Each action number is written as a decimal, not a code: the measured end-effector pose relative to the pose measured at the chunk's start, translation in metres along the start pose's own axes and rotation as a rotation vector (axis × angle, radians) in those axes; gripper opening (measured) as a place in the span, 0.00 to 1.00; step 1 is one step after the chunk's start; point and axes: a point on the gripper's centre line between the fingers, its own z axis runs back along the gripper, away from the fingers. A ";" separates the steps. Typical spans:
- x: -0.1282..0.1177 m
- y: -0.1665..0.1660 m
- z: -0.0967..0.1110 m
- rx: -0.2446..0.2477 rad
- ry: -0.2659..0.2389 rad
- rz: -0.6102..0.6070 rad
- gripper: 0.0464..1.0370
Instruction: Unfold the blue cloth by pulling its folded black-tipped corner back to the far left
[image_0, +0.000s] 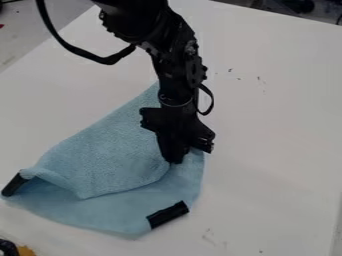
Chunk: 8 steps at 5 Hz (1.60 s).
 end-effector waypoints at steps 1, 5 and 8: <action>0.002 0.005 0.020 0.057 -0.016 0.007 0.03; 0.026 0.155 0.050 0.159 -0.047 -0.012 0.02; 0.050 0.222 0.029 0.151 -0.034 -0.100 0.02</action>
